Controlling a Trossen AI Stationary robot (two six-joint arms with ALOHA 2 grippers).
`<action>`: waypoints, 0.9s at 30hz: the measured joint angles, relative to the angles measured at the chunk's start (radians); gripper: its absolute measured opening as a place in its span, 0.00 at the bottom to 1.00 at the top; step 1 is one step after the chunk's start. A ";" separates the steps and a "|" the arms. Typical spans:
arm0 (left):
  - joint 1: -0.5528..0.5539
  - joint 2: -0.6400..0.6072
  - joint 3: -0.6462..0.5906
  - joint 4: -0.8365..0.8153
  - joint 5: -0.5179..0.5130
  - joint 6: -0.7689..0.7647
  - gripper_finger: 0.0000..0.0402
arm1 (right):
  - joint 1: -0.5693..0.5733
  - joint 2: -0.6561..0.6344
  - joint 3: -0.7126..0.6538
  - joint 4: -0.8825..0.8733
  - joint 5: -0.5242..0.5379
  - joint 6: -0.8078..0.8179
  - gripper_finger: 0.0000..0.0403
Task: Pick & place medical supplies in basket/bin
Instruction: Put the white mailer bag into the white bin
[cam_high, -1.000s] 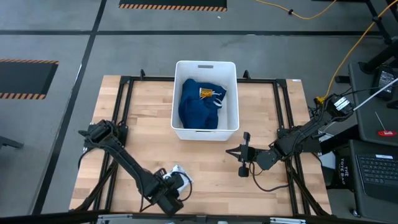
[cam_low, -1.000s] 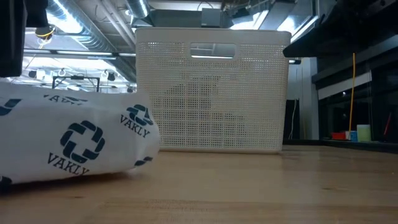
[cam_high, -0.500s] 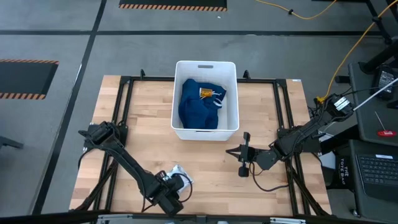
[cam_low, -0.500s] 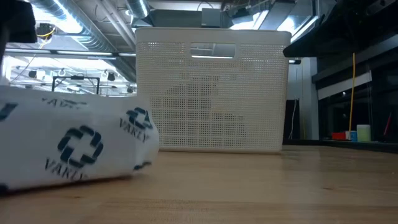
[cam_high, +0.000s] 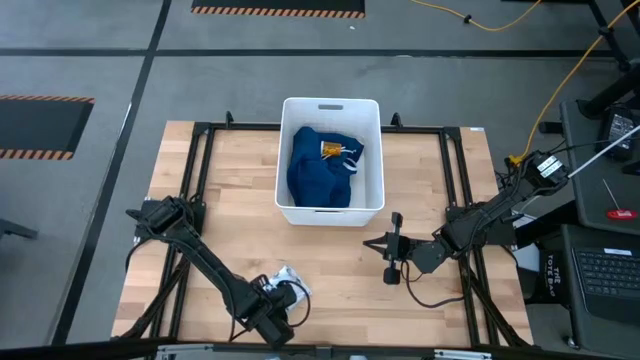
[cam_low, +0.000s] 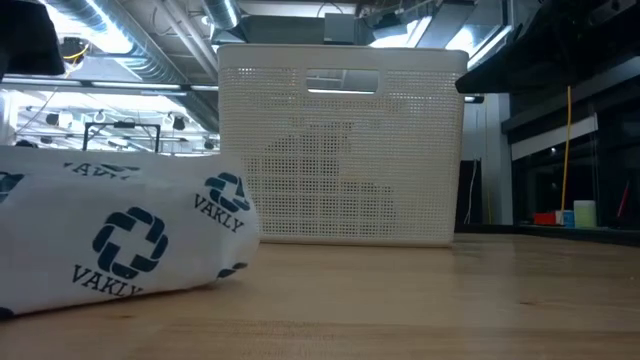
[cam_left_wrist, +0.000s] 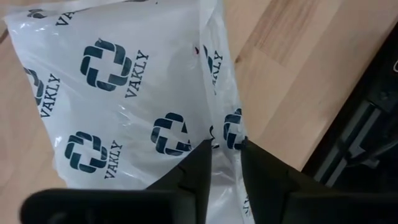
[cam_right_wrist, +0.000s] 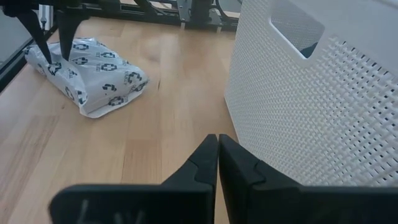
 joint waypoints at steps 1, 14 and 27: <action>0.000 0.000 0.000 0.000 0.000 0.001 0.18 | 0.000 0.000 0.000 0.000 0.000 0.000 0.04; 0.000 0.003 -0.001 0.024 0.004 0.002 0.01 | 0.000 0.000 0.000 0.000 0.000 -0.004 0.04; 0.002 0.004 -0.002 0.099 0.052 0.078 0.14 | 0.000 0.000 0.000 -0.001 0.000 -0.004 0.04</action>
